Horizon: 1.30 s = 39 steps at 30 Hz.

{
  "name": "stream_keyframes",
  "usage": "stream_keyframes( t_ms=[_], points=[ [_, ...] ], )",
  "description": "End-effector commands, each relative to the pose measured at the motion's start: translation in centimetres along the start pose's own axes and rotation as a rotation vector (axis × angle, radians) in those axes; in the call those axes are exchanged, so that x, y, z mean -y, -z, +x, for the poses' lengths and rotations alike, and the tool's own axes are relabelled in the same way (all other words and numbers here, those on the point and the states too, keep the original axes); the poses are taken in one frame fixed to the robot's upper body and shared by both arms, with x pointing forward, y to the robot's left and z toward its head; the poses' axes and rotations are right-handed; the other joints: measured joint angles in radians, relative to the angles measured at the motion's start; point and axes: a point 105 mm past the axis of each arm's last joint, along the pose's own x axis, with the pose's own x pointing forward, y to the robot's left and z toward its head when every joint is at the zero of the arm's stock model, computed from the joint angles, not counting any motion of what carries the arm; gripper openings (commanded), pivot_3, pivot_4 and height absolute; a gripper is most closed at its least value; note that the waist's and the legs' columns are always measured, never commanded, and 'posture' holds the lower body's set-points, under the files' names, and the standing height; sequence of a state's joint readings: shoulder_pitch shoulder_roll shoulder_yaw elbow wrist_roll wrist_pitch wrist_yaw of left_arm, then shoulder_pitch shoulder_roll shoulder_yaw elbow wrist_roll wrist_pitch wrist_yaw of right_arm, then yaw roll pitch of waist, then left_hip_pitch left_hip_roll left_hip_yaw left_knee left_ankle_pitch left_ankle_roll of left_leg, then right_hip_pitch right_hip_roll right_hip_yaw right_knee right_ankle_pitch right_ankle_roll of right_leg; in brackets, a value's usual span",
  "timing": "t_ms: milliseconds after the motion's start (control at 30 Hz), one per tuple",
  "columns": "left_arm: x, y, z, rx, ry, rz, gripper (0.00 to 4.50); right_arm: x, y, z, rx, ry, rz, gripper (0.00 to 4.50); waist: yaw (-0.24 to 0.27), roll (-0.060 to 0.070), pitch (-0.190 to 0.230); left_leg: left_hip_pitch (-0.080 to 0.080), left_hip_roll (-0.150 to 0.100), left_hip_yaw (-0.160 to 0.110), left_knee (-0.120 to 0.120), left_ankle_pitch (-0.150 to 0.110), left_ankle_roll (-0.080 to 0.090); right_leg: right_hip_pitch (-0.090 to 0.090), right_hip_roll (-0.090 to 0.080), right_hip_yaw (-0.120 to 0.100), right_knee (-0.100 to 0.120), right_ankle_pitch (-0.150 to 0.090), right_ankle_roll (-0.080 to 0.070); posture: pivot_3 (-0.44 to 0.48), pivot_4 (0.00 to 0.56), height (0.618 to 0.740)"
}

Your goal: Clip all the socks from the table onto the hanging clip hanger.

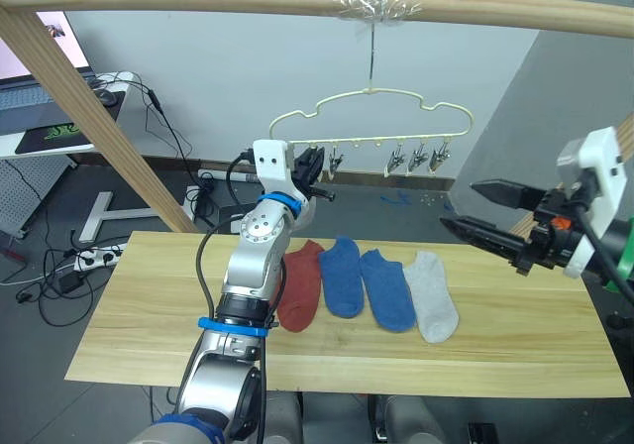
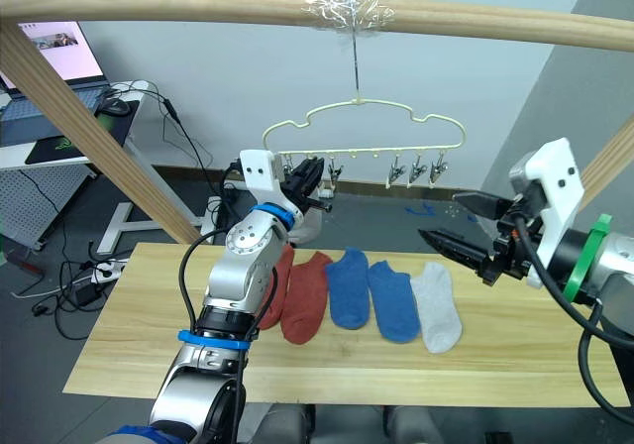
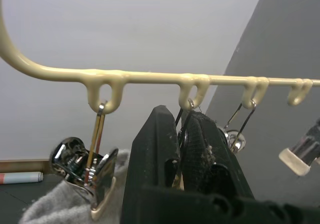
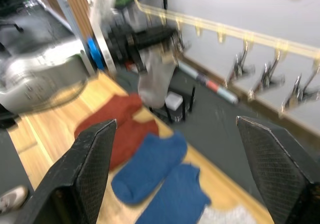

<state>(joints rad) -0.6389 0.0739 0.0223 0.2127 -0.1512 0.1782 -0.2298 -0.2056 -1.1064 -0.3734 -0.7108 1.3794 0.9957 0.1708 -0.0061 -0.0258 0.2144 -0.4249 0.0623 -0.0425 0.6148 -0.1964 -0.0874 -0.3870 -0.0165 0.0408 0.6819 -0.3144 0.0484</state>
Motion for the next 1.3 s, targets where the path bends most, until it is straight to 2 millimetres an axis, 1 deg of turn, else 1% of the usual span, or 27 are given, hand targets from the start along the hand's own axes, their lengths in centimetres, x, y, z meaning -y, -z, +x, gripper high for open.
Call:
stream_keyframes(
  t_ms=[33, 167, 233, 267, 467, 533, 633, 833, 900, 1033, 1167, 1300],
  points=[
    [-0.2, -2.1, 0.2, 0.058, 0.001, -0.040, 0.11, 1.6, 3.4, 1.4, -0.157, 0.095, -0.056, 4.01, 0.000, 0.000, 0.000, 0.000, 0.000, 0.000, 0.000, 0.000, 0.000, 0.000, 0.000, 0.000, 0.000, 0.000, 0.000, -0.020, 0.207, 0.740],
    [-0.5, -2.8, 0.1, 0.066, 0.006, -0.047, 0.11, 3.6, 6.8, 3.5, -0.256, 0.153, -0.026, 4.01, 0.001, 0.000, 0.000, 0.000, 0.000, 0.000, 0.001, 0.000, 0.000, 0.000, 0.000, 0.000, 0.000, 0.000, 0.001, 0.001, 0.195, 0.740],
    [-0.6, -3.1, 0.1, 0.069, 0.007, -0.054, 0.11, 4.5, 8.4, 4.5, -0.307, 0.183, -0.007, 4.36, 0.001, 0.000, 0.000, 0.000, 0.000, 0.000, 0.002, 0.000, 0.000, 0.000, 0.000, 0.000, 0.000, 0.001, 0.001, 0.007, 0.192, 0.740],
    [-0.6, -3.2, 0.1, 0.070, 0.008, -0.056, 0.11, 4.8, 9.1, 5.0, -0.332, 0.190, -0.007, 4.47, 0.001, 0.000, 0.000, 0.000, 0.000, 0.000, 0.002, 0.000, 0.000, 0.000, 0.000, 0.000, 0.000, 0.001, 0.001, 0.011, 0.189, 0.740],
    [-0.3, -3.7, 0.1, 0.083, 0.014, -0.036, 0.11, 7.0, 12.7, 7.5, -0.458, 0.259, -0.019, 4.47, 0.004, 0.000, 0.000, -0.001, 0.000, 0.000, 0.004, 0.000, 0.000, 0.000, 0.000, 0.000, 0.000, 0.001, 0.002, 0.028, 0.185, 0.740],
    [-0.1, -3.7, 0.2, 0.080, 0.018, -0.039, 0.11, 7.5, 14.1, 8.1, -0.501, 0.271, -0.023, 4.47, 0.004, 0.000, 0.000, -0.001, 0.000, 0.000, 0.005, 0.000, -0.001, 0.000, 0.000, 0.000, 0.000, 0.001, 0.002, 0.030, 0.185, 0.740],
    [-0.1, -3.6, 0.3, 0.073, 0.017, -0.051, 0.11, 7.8, 15.4, 8.8, -0.534, 0.263, -0.008, 4.47, 0.007, 0.000, 0.000, -0.002, 0.000, 0.000, 0.006, 0.000, 0.000, 0.000, 0.000, 0.000, 0.000, 0.001, 0.002, 0.032, 0.185, 0.740],
    [-0.1, -3.8, 0.5, 0.061, 0.018, -0.097, 0.11, 7.7, 17.2, 10.1, -0.565, 0.238, 0.015, 4.47, 0.005, 0.000, 0.000, -0.003, 0.000, -0.001, 0.009, 0.000, 0.000, 0.000, 0.000, 0.000, 0.001, 0.002, 0.003, 0.037, 0.187, 0.740],
    [-0.3, -3.9, 0.6, 0.053, 0.015, -0.141, 0.11, 7.8, 17.7, 10.6, -0.571, 0.241, 0.022, 4.47, 0.005, 0.000, 0.000, -0.003, 0.000, -0.001, 0.009, 0.000, 0.000, 0.000, 0.000, 0.000, 0.001, 0.003, 0.003, 0.042, 0.187, 0.740],
    [-0.4, -4.1, 0.6, 0.036, 0.024, -0.195, 0.11, 8.0, 17.9, 11.3, -0.565, 0.241, 0.029, 4.47, 0.005, 0.000, 0.000, -0.003, 0.000, -0.001, 0.010, 0.000, 0.000, 0.000, 0.000, 0.000, 0.002, 0.004, 0.003, 0.049, 0.190, 0.740],
    [-0.7, -4.1, 0.3, 0.008, 0.029, -0.261, 0.11, 8.1, 18.7, 11.8, -0.576, 0.240, 0.034, 4.47, 0.005, 0.000, 0.000, -0.003, 0.000, -0.001, 0.010, 0.000, 0.000, 0.000, 0.000, 0.000, 0.001, 0.004, 0.004, 0.060, 0.191, 0.740],
    [-0.7, -4.4, 0.0, -0.007, 0.056, -0.323, 0.11, 8.1, 18.9, 12.2, -0.573, 0.241, 0.050, 4.47, 0.005, 0.000, 0.000, -0.003, 0.000, -0.001, 0.010, 0.000, 0.000, 0.000, 0.000, 0.000, 0.002, 0.004, 0.004, 0.070, 0.187, 0.740]
  ],
)
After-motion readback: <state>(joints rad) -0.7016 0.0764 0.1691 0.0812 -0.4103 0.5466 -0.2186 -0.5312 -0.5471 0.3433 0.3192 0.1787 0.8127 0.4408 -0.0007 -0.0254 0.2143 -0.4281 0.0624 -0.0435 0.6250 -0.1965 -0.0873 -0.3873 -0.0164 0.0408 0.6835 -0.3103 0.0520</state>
